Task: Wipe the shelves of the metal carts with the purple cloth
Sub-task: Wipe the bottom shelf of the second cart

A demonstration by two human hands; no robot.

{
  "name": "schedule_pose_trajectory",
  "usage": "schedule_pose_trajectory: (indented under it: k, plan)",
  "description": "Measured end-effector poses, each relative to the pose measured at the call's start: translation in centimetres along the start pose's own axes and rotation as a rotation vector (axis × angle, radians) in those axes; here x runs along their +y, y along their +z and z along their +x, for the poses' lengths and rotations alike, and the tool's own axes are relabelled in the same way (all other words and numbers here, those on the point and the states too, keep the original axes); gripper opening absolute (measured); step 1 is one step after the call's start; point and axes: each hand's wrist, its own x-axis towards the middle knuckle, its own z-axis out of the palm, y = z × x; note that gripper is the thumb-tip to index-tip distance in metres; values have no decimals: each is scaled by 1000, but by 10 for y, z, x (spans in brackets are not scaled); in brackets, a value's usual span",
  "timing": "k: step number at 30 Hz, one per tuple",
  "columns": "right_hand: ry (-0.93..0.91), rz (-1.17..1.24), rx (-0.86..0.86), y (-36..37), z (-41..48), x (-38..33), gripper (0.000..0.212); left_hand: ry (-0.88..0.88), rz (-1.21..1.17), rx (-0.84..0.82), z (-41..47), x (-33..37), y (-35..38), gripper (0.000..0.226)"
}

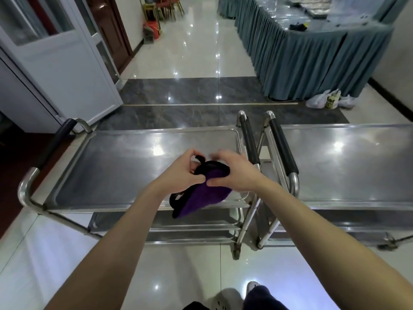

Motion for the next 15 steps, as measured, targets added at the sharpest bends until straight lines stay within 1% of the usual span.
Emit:
schedule_pose_trajectory:
  k: [1,2,3,4,5,6,7,8,10,11,12,15]
  plan:
    - [-5,62,-15,-2,5,3,46,-35,-22,-30,3,-2,-5,55]
    - [-10,121,18,-2,7,8,28,-82,-5,-71,5,-7,-12,60]
    - [-19,169,70,-2,9,15,19,-135,66,-127,7,-14,-16,61]
    - [-26,202,120,-2,8,23,15,-193,174,-190,9,-25,-17,55]
    - [-38,227,157,-2,6,34,14,-252,258,-217,11,-37,-14,43]
    - [-38,236,181,-3,5,45,13,-295,280,-186,15,-49,-9,32]
    - [-19,238,193,-3,5,57,13,-320,228,-118,19,-59,-3,27]
    - [16,248,200,-4,5,70,14,-335,95,-35,26,-67,3,26]
    - [107,308,253,-8,9,98,17,-345,-275,99,42,-71,14,35]
    - [143,338,295,-10,12,110,17,-338,-406,134,52,-70,20,41]
    - [172,356,334,-13,16,122,18,-331,-455,162,64,-66,25,46]
    - [268,374,424,-26,34,154,23,-296,-380,250,104,-49,43,55]
